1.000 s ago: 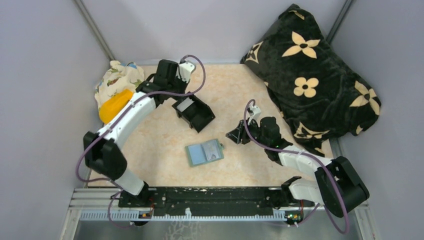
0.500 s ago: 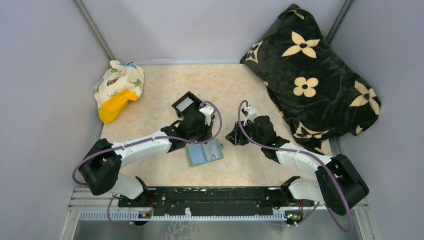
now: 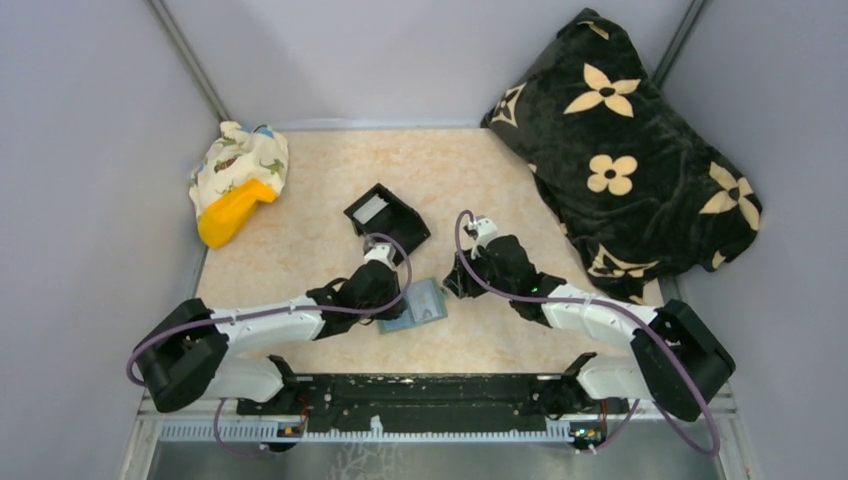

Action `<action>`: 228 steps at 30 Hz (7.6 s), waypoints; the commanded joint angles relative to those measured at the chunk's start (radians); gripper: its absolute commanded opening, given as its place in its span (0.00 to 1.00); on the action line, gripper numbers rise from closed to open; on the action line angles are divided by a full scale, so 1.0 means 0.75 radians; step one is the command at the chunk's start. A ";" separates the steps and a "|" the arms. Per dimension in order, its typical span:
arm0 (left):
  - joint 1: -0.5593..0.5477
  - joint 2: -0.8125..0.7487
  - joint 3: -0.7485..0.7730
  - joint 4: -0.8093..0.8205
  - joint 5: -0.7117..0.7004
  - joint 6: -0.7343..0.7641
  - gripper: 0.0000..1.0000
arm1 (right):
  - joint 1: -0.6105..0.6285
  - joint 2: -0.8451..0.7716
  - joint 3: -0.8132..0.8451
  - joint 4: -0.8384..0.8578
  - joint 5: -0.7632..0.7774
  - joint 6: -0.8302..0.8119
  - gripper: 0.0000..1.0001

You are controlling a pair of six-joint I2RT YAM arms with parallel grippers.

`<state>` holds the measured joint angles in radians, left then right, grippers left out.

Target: Take the credit cards out of the card holder

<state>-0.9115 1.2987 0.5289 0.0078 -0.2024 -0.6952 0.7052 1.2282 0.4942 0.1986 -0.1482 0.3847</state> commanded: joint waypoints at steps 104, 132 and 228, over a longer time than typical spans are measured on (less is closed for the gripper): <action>-0.061 -0.420 -0.598 0.241 -0.173 -0.254 0.22 | 0.282 0.511 0.180 0.388 -0.187 0.084 0.47; -0.062 -0.366 -0.586 0.257 -0.197 -0.246 0.22 | 0.268 0.577 0.137 0.533 -0.304 0.161 0.40; -0.059 -0.239 -0.481 0.333 -0.168 -0.140 0.23 | 0.166 0.658 0.055 0.841 -0.449 0.485 0.49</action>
<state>-0.9524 1.1126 0.1955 0.2958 -0.3626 -0.8101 0.8394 1.7325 0.4976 0.7773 -0.5159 0.7307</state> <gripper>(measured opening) 0.234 0.483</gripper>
